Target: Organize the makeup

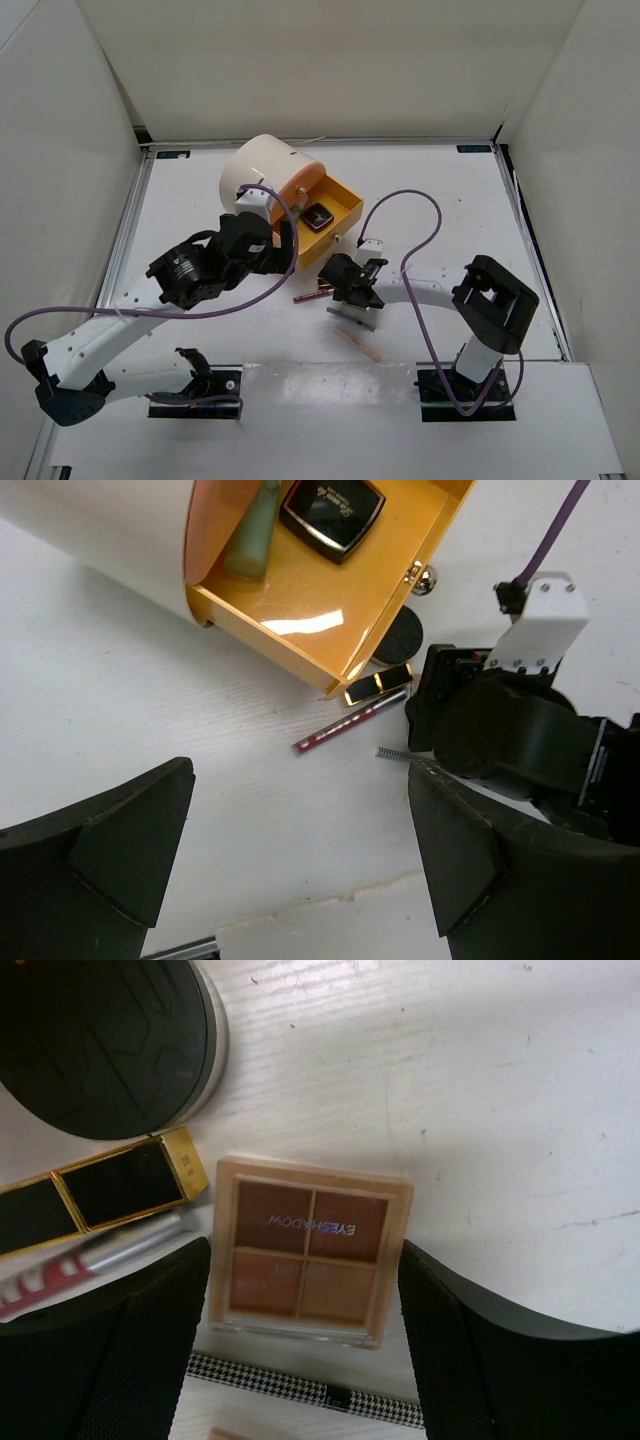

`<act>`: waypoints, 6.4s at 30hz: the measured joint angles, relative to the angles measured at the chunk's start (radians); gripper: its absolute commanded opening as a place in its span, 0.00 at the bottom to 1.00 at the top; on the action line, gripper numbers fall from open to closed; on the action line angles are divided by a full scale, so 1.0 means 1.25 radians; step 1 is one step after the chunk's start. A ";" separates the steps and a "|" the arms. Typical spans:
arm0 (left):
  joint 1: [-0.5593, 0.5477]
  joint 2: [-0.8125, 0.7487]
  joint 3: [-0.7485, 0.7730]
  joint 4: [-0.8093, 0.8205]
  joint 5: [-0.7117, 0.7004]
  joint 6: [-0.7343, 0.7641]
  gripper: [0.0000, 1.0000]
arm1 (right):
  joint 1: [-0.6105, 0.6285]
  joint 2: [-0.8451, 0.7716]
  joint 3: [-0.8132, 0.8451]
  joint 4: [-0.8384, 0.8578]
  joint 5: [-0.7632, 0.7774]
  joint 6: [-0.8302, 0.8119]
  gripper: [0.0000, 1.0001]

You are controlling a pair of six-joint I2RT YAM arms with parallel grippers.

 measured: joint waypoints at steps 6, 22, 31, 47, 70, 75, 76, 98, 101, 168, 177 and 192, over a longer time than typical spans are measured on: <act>0.000 -0.032 0.000 0.004 0.000 0.000 0.98 | 0.021 -0.003 -0.008 -0.019 0.022 0.054 0.55; 0.000 0.009 0.000 0.022 0.009 0.004 0.98 | -0.043 -0.205 0.033 -0.126 0.129 -0.061 0.35; 0.000 -0.033 -0.036 0.039 0.008 0.003 0.98 | -0.084 -0.319 0.206 0.088 0.102 -0.449 0.35; 0.000 -0.051 -0.060 0.042 -0.003 0.002 0.98 | -0.150 -0.033 0.350 0.267 -0.176 -0.661 0.76; -0.060 0.274 0.057 0.238 0.187 0.188 0.98 | -0.409 -0.318 0.282 0.157 -0.119 -0.583 0.99; -0.136 0.461 0.096 0.280 0.209 0.199 0.98 | -0.541 -0.449 0.199 0.108 -0.120 -0.545 0.99; -0.146 0.504 0.100 0.280 0.206 0.193 0.98 | -0.559 -0.458 0.187 0.098 -0.128 -0.540 0.99; -0.156 0.761 0.118 0.304 -0.247 -0.085 0.98 | -0.730 -0.453 0.074 0.042 -0.347 -0.533 0.99; -0.155 0.787 0.118 0.311 -0.277 -0.115 0.98 | -0.735 -0.454 0.074 0.041 -0.355 -0.533 0.99; 0.042 0.464 0.082 0.562 -0.156 0.150 0.98 | -0.804 -0.448 0.076 0.038 -0.503 -0.572 0.99; 0.053 0.457 0.227 0.472 -0.101 0.244 0.98 | -0.776 -0.498 0.077 0.024 -0.654 -0.673 0.99; 0.744 0.536 0.550 0.323 0.581 0.378 0.98 | -0.418 -0.306 0.086 -0.004 -0.702 -0.940 0.90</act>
